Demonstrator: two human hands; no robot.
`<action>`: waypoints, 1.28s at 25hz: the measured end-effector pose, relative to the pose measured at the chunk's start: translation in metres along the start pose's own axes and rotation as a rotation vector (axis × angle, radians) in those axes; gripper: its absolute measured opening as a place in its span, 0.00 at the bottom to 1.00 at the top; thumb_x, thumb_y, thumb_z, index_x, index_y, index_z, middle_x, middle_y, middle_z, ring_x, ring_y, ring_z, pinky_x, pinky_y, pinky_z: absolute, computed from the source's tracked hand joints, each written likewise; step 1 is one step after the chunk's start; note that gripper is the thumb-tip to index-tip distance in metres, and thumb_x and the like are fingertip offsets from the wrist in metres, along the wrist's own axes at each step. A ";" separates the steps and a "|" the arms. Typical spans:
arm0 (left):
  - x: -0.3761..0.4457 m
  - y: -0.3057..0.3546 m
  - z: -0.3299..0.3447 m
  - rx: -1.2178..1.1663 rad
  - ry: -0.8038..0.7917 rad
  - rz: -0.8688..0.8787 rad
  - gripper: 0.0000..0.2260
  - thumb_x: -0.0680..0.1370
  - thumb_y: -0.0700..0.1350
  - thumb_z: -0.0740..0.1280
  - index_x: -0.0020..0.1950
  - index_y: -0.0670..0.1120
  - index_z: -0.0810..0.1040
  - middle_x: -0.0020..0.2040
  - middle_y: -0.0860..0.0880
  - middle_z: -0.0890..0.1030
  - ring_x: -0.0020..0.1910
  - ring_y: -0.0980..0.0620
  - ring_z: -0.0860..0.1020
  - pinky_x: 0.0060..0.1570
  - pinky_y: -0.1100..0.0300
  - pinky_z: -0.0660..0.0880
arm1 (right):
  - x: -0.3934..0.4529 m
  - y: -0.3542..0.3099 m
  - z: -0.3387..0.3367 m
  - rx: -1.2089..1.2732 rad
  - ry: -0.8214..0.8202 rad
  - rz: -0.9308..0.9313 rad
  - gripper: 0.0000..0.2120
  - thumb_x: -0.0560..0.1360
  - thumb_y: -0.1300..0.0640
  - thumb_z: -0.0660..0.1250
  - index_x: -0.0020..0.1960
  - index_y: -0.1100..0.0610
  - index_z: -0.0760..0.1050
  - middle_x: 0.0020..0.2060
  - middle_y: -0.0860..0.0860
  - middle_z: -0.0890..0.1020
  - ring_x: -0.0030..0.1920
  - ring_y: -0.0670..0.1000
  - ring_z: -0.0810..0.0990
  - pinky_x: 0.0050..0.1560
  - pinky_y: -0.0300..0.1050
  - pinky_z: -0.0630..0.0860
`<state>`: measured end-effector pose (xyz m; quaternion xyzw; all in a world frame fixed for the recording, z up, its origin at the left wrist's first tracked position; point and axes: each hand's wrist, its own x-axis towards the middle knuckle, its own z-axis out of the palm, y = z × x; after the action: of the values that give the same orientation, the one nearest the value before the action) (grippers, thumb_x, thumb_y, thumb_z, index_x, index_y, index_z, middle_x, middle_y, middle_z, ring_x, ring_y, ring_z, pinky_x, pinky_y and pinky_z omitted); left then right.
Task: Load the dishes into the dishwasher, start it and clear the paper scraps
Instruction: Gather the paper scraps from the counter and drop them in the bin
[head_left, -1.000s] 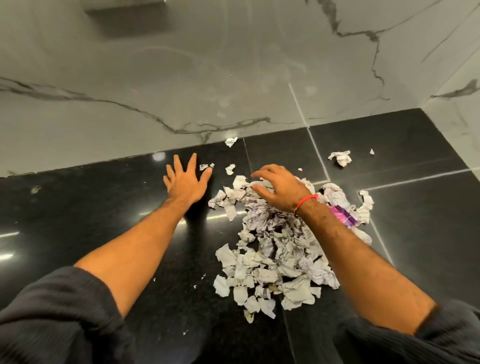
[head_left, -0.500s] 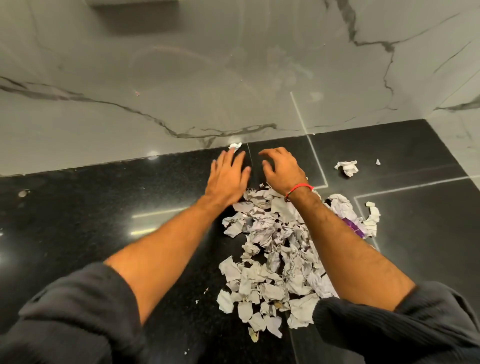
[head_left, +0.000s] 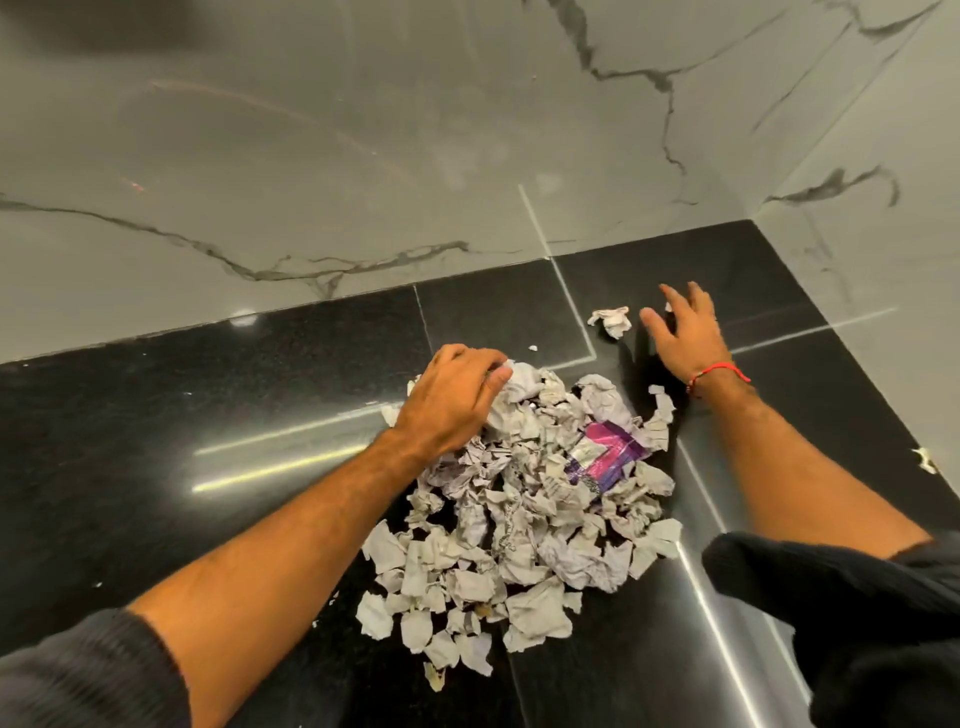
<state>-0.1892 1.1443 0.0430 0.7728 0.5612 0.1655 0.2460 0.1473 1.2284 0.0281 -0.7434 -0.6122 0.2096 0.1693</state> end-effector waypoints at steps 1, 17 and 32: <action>0.003 0.007 0.001 -0.011 0.009 0.001 0.19 0.85 0.58 0.52 0.68 0.51 0.74 0.64 0.52 0.78 0.65 0.52 0.68 0.65 0.50 0.69 | 0.001 0.004 0.003 -0.017 -0.066 0.006 0.29 0.81 0.41 0.59 0.77 0.52 0.62 0.79 0.59 0.54 0.79 0.58 0.49 0.78 0.58 0.48; -0.042 0.031 -0.002 0.048 -0.249 0.015 0.23 0.84 0.51 0.56 0.79 0.48 0.63 0.73 0.48 0.73 0.73 0.51 0.70 0.79 0.46 0.53 | -0.132 -0.109 0.038 -0.012 -0.406 -0.677 0.16 0.81 0.47 0.58 0.62 0.54 0.77 0.56 0.52 0.82 0.54 0.50 0.79 0.58 0.49 0.76; -0.093 0.016 0.004 -0.067 -0.216 -0.060 0.30 0.82 0.67 0.51 0.79 0.52 0.62 0.79 0.50 0.65 0.77 0.52 0.63 0.77 0.39 0.56 | -0.192 -0.071 0.053 0.118 -0.322 -0.409 0.30 0.76 0.29 0.56 0.73 0.44 0.67 0.73 0.50 0.69 0.72 0.48 0.67 0.73 0.58 0.65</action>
<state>-0.2036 1.0511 0.0509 0.7603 0.5484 0.0923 0.3356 0.0289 1.0538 0.0394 -0.5499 -0.7556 0.3220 0.1517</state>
